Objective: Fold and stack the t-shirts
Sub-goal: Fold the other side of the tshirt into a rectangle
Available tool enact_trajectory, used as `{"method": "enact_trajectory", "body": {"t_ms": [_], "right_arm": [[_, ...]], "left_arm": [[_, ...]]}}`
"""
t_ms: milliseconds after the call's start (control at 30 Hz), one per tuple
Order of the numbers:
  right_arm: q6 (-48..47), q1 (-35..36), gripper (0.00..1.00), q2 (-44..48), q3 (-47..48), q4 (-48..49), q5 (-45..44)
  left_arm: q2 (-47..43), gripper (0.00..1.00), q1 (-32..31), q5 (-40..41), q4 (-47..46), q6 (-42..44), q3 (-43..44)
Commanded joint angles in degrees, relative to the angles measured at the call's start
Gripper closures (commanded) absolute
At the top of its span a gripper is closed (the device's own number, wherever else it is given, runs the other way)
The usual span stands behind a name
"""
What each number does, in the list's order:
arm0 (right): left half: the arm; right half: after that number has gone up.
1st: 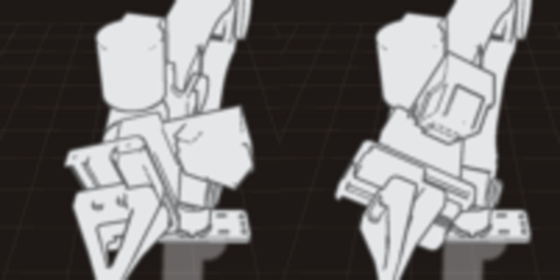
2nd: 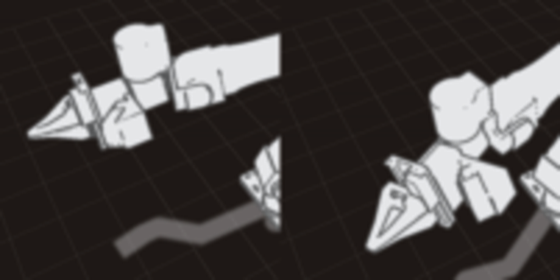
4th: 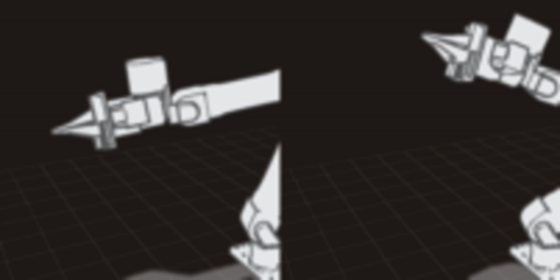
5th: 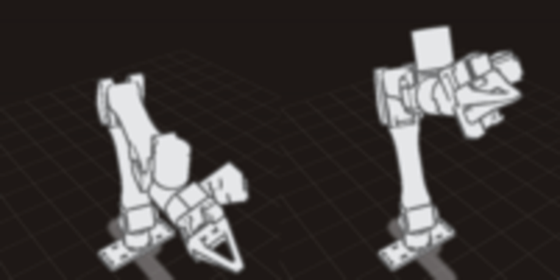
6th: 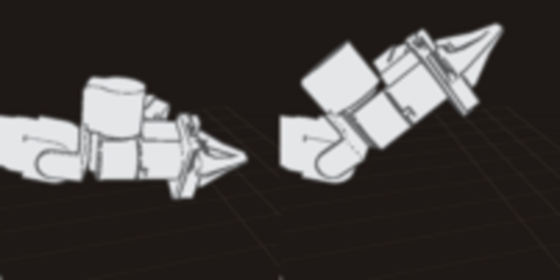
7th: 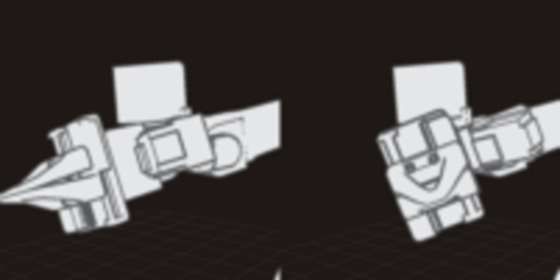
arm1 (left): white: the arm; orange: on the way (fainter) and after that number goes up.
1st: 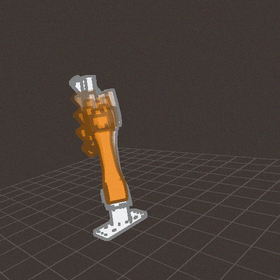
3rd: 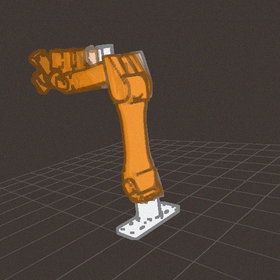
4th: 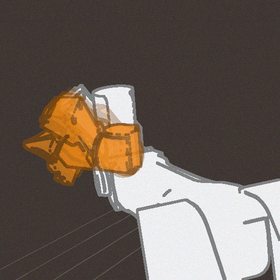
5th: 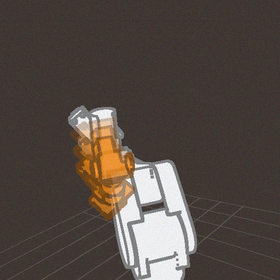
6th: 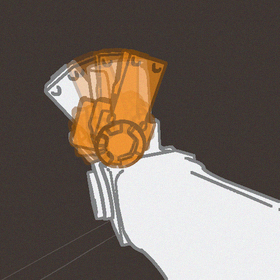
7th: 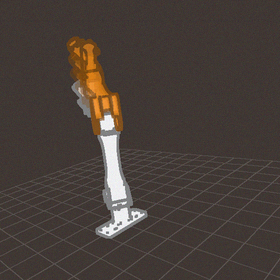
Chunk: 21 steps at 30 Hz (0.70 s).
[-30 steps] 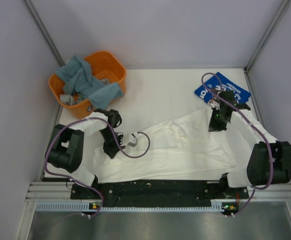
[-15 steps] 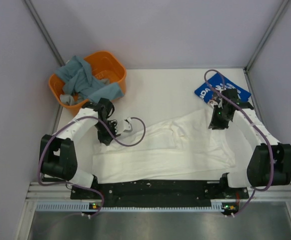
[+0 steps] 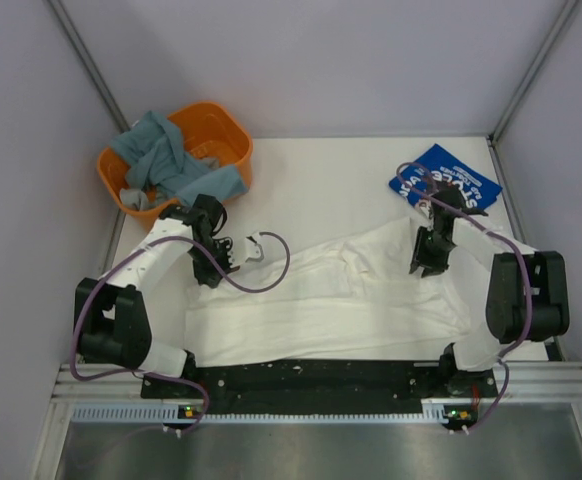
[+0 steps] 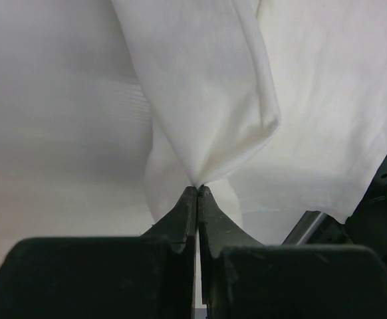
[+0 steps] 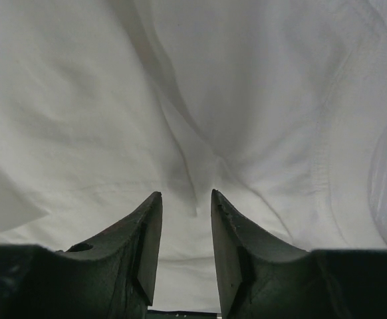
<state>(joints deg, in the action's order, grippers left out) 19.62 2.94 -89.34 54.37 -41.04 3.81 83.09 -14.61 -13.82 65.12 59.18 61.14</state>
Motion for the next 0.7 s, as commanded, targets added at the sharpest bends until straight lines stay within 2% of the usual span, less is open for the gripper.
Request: {"method": "enact_trajectory", "body": {"t_ms": [0,233,433,667], "right_arm": [[1.0,0.0,0.66,-0.4,-1.1,3.0,2.2],[1.2,0.0,0.72,-0.6,-1.5,3.3,3.6],[1.5,0.5,0.72,2.5,-2.1,3.0,1.0],[1.5,2.1,0.75,1.5,-1.5,3.1,1.2]], "left_arm": [[-1.7,1.00,0.1,-0.4,0.4,-0.2,0.6],[-1.5,1.00,0.1,-0.8,0.6,0.1,0.8],[-1.2,1.00,0.1,-0.4,0.5,0.1,0.7],[-1.0,1.00,0.1,-0.2,0.5,0.1,1.1]]}}
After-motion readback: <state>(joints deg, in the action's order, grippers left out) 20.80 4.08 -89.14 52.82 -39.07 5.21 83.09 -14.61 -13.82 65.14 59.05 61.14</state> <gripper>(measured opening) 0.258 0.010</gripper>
